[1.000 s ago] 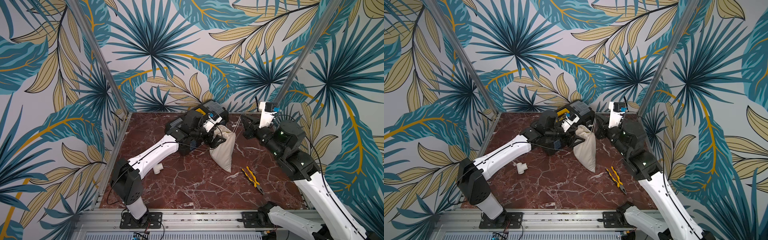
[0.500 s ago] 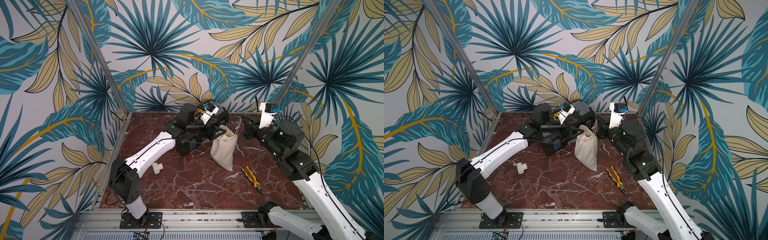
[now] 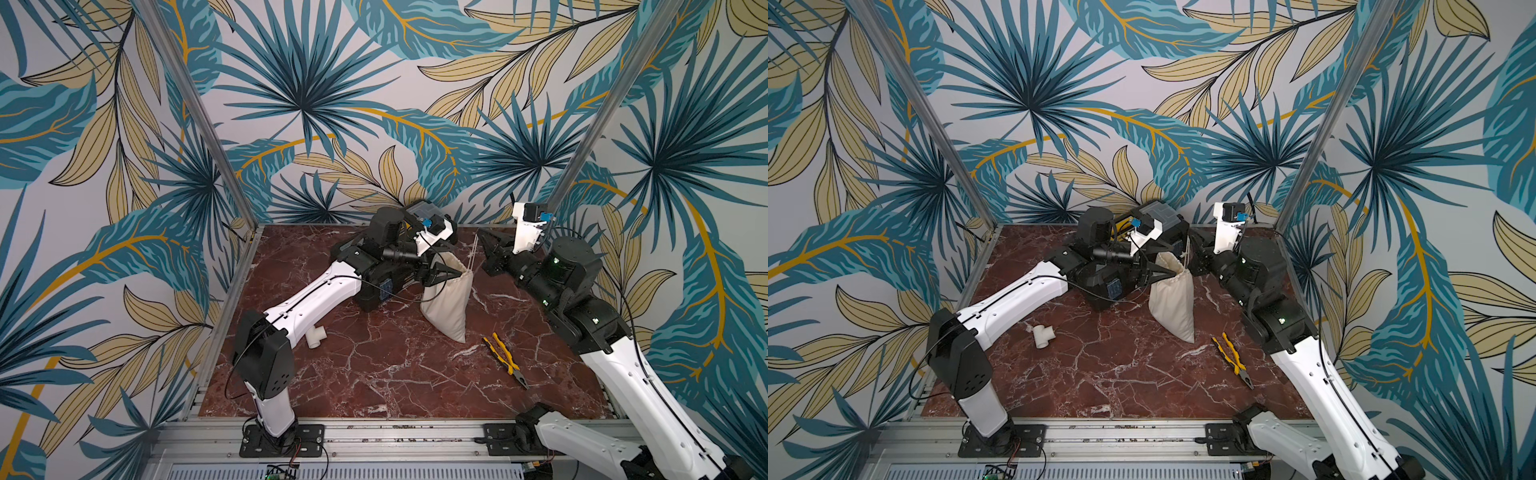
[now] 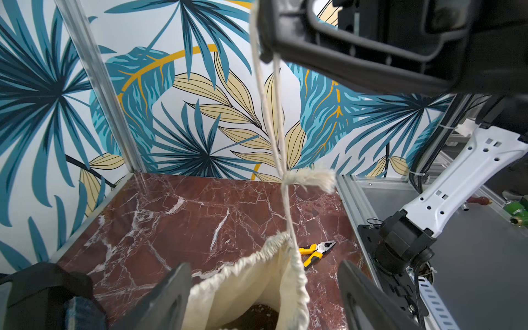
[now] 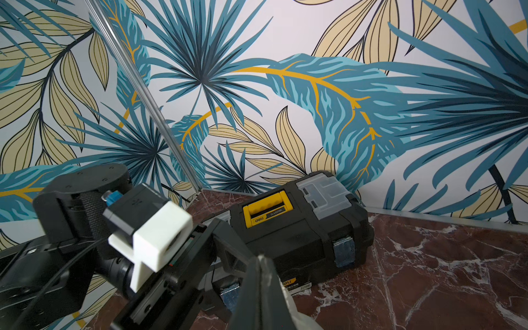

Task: Close the soil bag
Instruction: Frap the soil bag at the center of the board.

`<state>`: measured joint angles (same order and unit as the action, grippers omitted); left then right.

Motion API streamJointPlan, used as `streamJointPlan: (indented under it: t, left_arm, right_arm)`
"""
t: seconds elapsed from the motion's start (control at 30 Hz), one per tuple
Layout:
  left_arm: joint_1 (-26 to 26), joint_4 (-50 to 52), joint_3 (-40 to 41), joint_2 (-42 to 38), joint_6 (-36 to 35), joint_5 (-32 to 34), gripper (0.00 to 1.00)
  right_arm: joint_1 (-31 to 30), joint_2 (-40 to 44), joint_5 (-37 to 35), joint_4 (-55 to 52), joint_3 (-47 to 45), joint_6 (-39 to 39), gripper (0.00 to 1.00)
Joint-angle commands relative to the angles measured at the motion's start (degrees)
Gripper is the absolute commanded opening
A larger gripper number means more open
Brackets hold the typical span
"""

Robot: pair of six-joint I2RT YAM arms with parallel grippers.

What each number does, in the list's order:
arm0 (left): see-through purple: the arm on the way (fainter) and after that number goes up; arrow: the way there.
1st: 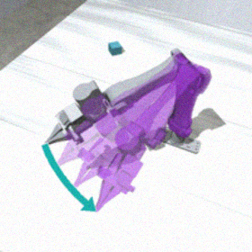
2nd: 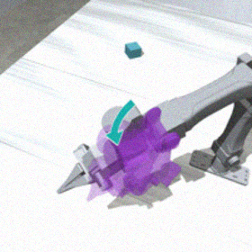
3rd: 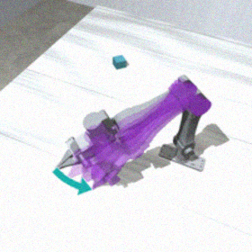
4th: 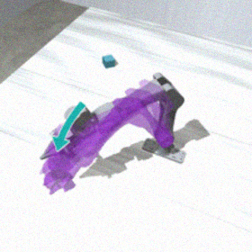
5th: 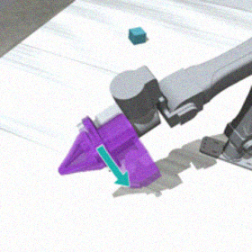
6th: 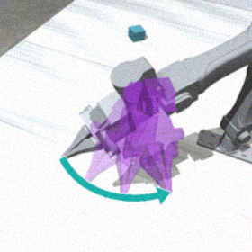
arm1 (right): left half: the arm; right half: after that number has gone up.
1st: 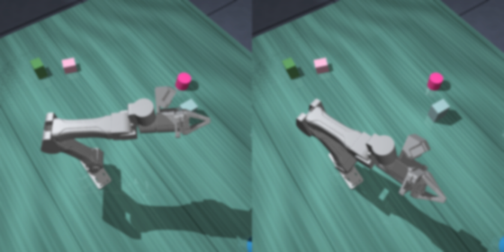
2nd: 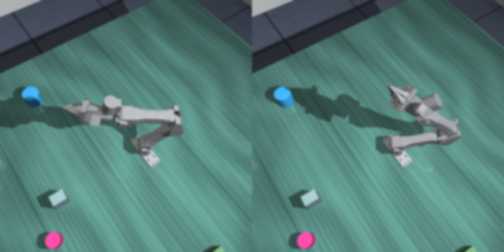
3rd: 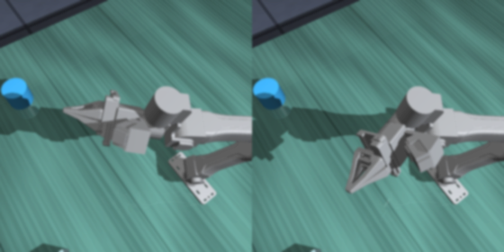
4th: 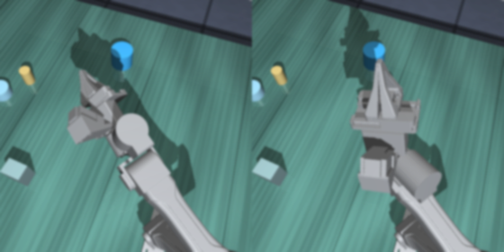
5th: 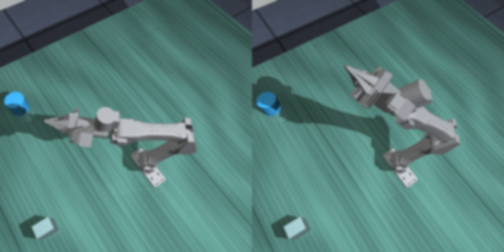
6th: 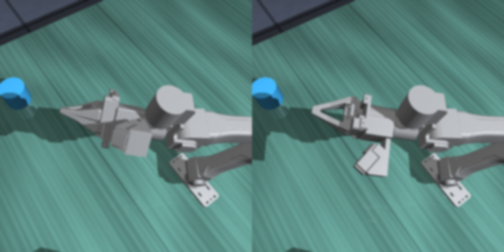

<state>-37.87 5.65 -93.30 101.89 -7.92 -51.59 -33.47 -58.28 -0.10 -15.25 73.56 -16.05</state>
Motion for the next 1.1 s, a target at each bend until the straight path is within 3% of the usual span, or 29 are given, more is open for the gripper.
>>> streamJointPlan:
  t: [0.0, 0.37, 0.63, 0.83, 0.97, 1.07]
  left_arm:
    - [-1.3, -3.8, -2.9, 1.2, 0.7, -2.6, 0.8]
    - [-1.9, -11.7, -4.3, 4.0, 6.7, -6.4, 0.62]
    - [-2.5, -11.2, -5.3, 5.8, 7.0, -7.0, 0.45]
    - [-3.0, -10.4, -5.7, 6.4, 7.0, -6.4, 0.38]
    - [-3.0, -9.6, -5.8, 6.4, 6.8, -6.0, 0.18]
    - [-3.1, -8.3, -5.6, 6.1, 5.8, -5.7, 0.09]
  right_arm:
    - [0.3, -0.1, 1.1, 2.2, 1.3, 0.2, 0.0]
    - [0.4, 0.0, 2.2, 1.7, 1.2, -0.2, 0.0]
    - [0.4, 0.0, 2.2, 1.9, 1.4, -0.6, 0.0]
    - [0.5, -0.3, 2.4, 2.2, 1.5, -0.9, 0.0]
    - [0.4, -0.4, 2.4, 2.5, 1.4, -1.1, 0.0]
    - [0.4, -0.6, 2.5, 2.6, 1.4, -1.1, 0.0]
